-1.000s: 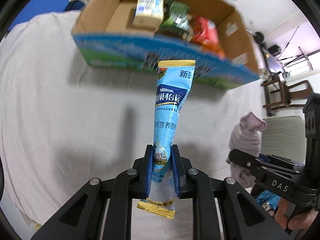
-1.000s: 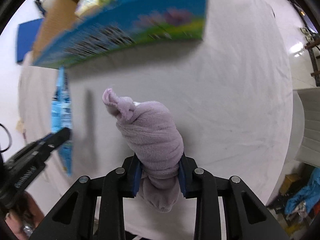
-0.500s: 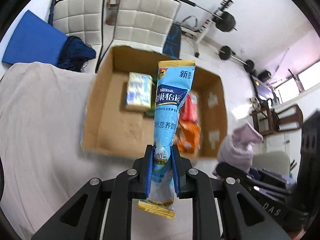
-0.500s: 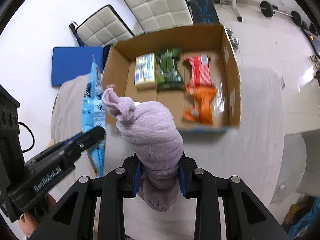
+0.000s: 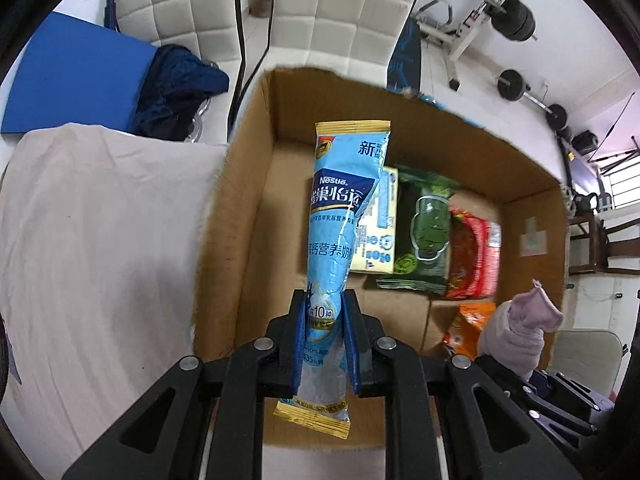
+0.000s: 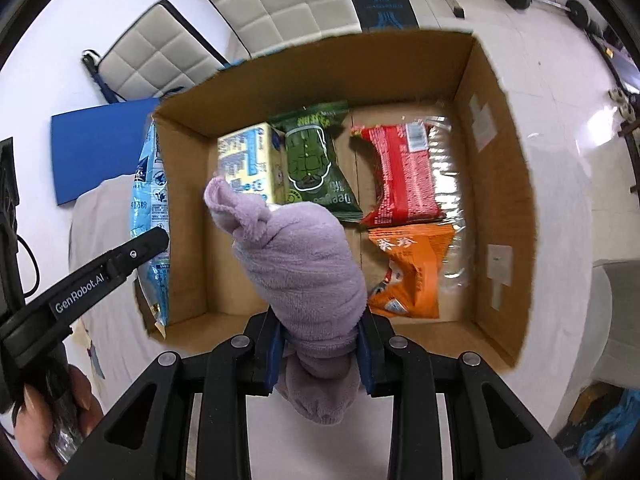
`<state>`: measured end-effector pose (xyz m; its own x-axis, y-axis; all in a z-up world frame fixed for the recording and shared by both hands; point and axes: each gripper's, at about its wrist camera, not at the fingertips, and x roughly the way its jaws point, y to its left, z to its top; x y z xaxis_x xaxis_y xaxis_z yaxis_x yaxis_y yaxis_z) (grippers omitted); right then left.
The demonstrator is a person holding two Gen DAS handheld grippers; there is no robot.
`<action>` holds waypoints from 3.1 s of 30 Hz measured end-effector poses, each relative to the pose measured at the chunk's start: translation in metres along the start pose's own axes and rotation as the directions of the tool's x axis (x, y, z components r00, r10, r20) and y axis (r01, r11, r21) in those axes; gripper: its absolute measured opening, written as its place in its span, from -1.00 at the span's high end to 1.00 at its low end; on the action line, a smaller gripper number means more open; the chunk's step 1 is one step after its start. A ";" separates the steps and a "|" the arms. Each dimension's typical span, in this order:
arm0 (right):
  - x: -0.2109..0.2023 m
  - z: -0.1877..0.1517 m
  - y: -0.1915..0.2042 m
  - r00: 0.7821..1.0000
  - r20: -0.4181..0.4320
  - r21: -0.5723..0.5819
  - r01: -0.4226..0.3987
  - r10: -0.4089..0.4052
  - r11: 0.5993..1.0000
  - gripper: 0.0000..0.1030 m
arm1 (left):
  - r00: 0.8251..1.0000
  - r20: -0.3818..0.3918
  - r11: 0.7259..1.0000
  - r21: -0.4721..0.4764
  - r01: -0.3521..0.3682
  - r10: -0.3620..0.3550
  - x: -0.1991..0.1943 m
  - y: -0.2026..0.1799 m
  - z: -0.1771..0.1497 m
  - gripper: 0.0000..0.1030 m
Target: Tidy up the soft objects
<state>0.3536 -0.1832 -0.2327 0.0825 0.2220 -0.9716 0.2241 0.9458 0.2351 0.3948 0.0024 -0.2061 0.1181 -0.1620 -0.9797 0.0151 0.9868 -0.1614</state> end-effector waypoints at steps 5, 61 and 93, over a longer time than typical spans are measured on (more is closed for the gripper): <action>0.031 0.007 0.002 0.999 -0.040 0.005 0.023 -0.022 1.000 0.37 | 0.998 -0.035 0.998 0.022 -0.056 0.057 0.027 -0.002 0.006 0.71; -0.040 -0.036 -0.015 0.968 0.143 -0.052 0.214 -0.205 0.975 -1.00 | 0.969 0.208 0.985 0.081 -0.153 0.133 -0.072 -0.025 -0.064 -0.88; -0.304 -0.263 0.005 0.888 0.456 -0.103 0.116 -0.057 0.988 -1.00 | 0.915 0.401 0.988 0.119 -0.099 0.044 -0.296 -0.044 -0.241 -0.88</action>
<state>0.0743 -0.1838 0.0561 0.5037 0.0353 -0.8631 0.1310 0.9845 0.1167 0.1199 0.0054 0.0622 0.5066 -0.1033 -0.8559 0.1214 0.9914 -0.0478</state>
